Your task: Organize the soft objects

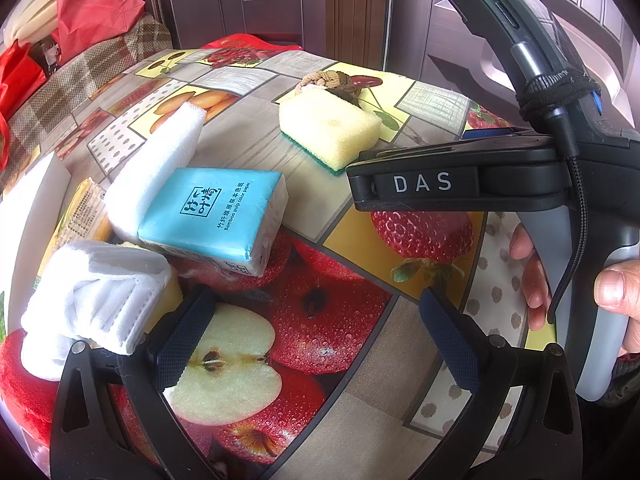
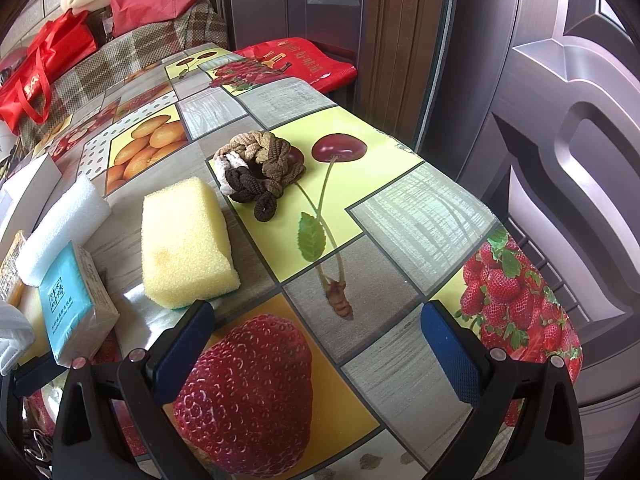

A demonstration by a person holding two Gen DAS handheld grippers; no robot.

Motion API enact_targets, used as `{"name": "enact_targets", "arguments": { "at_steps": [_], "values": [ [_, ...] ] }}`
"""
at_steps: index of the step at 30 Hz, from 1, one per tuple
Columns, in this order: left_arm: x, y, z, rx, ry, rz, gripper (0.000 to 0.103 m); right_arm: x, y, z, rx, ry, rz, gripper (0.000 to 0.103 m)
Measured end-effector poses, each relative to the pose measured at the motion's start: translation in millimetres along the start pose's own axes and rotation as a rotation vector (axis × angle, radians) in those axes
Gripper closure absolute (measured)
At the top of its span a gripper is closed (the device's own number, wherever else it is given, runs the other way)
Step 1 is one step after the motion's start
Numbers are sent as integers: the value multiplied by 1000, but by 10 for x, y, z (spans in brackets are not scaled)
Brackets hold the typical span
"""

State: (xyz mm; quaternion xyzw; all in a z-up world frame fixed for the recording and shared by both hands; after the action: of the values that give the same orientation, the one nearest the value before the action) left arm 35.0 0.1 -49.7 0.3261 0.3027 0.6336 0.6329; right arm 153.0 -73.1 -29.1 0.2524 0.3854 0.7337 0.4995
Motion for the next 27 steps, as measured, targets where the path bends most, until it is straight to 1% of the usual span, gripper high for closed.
{"name": "enact_targets", "arguments": {
  "at_steps": [27],
  "values": [
    [-18, -28, 35, 1, 2, 0, 1, 25, 4, -1, 0, 3, -1, 0]
  ]
}}
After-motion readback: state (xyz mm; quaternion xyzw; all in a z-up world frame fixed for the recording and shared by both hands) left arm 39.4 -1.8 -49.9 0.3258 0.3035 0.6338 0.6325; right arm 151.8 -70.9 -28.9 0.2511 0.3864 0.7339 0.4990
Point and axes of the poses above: each gripper's, at about its wrist camera, not at the fingertips, and y roughly against the way its jaws point, x to its left, z to its top, the point moved 6 cm from there along -y, roughly the way its jaws point, and after that the axes turned 1 degree about z, right-handed, at the moved point
